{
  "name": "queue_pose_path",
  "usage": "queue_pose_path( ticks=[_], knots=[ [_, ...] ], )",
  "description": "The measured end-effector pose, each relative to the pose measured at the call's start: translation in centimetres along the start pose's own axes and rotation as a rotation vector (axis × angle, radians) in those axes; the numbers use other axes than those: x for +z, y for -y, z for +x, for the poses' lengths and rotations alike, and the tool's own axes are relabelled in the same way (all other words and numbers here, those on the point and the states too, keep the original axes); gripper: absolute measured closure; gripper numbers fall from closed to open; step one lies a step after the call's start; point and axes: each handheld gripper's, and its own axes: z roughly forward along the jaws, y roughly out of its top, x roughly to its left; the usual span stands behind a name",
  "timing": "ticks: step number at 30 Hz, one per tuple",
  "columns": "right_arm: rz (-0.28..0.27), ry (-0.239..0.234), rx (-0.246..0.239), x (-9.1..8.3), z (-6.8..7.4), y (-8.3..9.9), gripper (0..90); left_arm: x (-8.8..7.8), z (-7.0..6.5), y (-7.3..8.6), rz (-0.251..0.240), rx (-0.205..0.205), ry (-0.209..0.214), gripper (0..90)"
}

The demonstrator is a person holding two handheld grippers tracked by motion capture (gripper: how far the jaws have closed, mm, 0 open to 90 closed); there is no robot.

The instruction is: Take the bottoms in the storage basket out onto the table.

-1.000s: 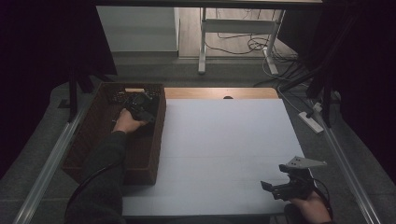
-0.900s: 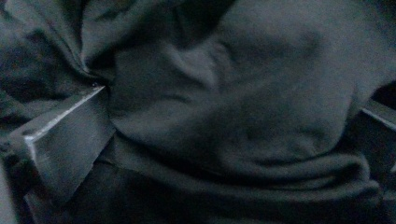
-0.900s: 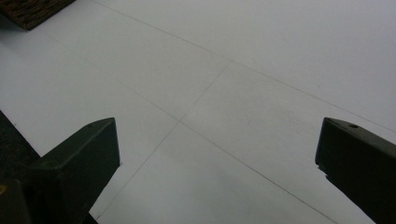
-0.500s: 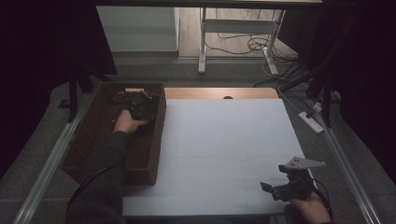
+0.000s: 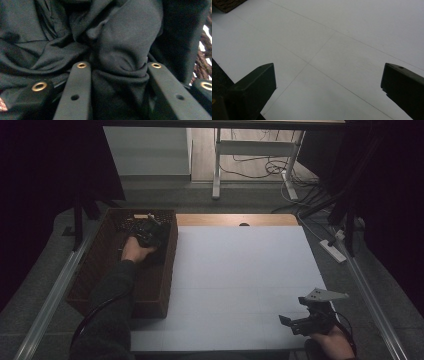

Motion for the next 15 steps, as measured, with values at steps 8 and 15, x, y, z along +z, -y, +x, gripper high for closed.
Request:
queue_pose_path(
  ticks=[8, 15],
  knots=[
    [-0.002, 0.002, 0.0, -0.1, 0.0, 0.0, 0.4, -0.6, -0.4, -0.4, 0.02, 0.0, -0.029, 73.1],
    [-0.005, 0.004, 0.003, -0.1, 0.0, 0.1, 0.3, -1.7, -0.4, -0.4, 0.005, -0.025, -0.029, 73.6]
  ],
)
